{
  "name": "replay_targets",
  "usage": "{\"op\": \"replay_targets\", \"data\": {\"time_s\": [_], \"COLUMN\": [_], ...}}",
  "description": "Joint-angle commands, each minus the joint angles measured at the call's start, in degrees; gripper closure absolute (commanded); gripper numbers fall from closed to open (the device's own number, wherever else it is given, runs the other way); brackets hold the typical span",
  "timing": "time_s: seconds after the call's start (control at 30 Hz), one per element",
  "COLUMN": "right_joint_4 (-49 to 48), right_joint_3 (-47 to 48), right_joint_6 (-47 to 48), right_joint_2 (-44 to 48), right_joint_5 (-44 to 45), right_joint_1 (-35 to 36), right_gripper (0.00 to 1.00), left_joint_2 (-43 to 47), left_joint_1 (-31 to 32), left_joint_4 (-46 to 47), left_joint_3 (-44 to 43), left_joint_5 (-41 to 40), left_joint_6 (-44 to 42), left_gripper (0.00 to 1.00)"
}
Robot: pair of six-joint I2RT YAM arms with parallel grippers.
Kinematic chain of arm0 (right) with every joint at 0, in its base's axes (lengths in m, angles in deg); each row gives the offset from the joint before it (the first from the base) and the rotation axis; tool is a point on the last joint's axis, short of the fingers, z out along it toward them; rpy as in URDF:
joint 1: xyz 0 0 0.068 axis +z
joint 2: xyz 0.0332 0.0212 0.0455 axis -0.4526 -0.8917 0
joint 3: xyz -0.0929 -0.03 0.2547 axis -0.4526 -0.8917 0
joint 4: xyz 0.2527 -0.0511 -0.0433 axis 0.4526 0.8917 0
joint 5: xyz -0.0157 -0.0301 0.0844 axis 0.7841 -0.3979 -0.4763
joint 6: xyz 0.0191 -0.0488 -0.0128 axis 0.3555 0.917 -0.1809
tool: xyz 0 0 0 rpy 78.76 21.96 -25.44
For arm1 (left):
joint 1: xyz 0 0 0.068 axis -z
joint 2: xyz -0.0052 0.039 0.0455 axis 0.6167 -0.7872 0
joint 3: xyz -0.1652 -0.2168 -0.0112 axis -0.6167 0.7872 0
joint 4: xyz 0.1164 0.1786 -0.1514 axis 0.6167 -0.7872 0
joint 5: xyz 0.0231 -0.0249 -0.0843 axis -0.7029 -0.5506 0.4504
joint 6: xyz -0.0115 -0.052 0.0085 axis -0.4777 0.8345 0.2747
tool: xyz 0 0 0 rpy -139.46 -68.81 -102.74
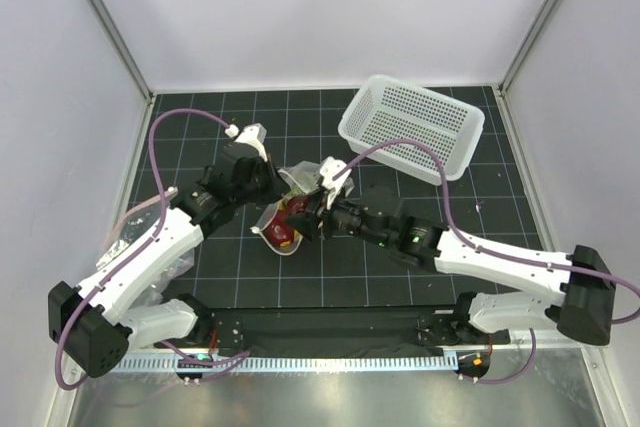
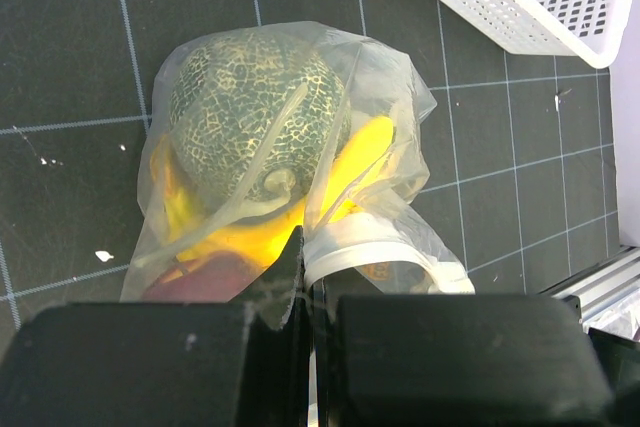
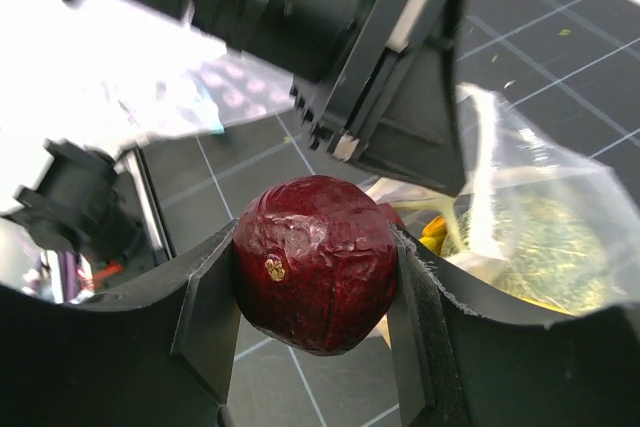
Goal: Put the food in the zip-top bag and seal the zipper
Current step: Place the fake fruit in the zipper food storage bag.
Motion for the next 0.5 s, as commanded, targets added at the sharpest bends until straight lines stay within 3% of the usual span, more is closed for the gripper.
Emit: {"op": "replay_targets", "data": {"time_s": [0.0,0.3,0.47], "right_joint_4": [-6.1,-8.5,-8.3], "right_joint_3": [0.1,1.4,1.8], "right_joint_6": [4.1,3.7,2.0], "right_joint_2": [-3.3,-11.7,-13.9], "right_joint_5": [-0.3,4.5,16.7], "right_joint_1": [1.0,1.0,1.0], "right_gripper": [0.69,0.7,0.7], "left_joint_2": [1.7,2.0,1.9], "left_joint_1": [0.1,0.1,0.1], "left_joint_4": [1.9,2.1,2.1], "left_joint_3": [-2.0,-2.0,-2.0], "left_joint_5": [0.0,0.3,0.4], "left_joint_6": [-0.7,-0.5,-0.4], "left_gripper": [1.0,1.0,1.0]}}
